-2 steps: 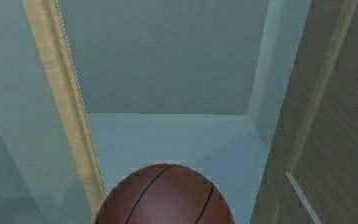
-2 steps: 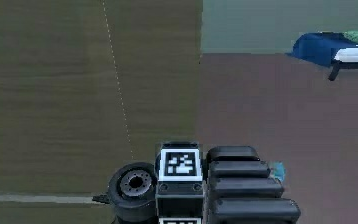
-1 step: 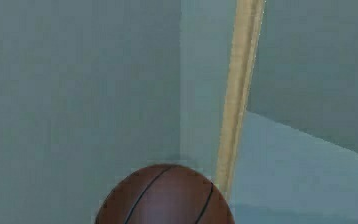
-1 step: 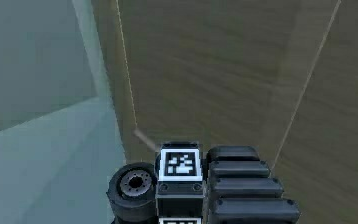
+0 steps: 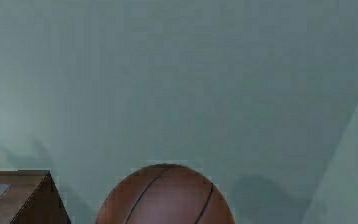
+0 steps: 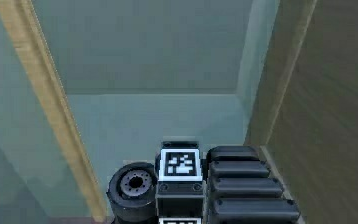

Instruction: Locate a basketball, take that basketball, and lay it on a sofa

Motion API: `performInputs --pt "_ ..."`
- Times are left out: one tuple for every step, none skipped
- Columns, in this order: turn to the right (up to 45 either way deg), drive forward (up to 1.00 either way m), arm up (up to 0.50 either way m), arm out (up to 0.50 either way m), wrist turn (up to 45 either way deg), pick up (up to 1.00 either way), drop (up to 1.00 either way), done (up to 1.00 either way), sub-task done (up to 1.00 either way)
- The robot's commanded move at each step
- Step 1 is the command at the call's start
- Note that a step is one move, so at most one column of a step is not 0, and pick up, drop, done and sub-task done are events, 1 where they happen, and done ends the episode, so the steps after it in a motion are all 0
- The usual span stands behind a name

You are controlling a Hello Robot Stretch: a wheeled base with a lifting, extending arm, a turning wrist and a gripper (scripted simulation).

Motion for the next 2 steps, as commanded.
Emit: performInputs --pt "0.0 0.05 0.00 0.00 0.0 0.00 0.00 0.00 0.00" --pt "45.0 0.00 0.00 0.00 0.0 0.00 0.00 0.00 0.00"
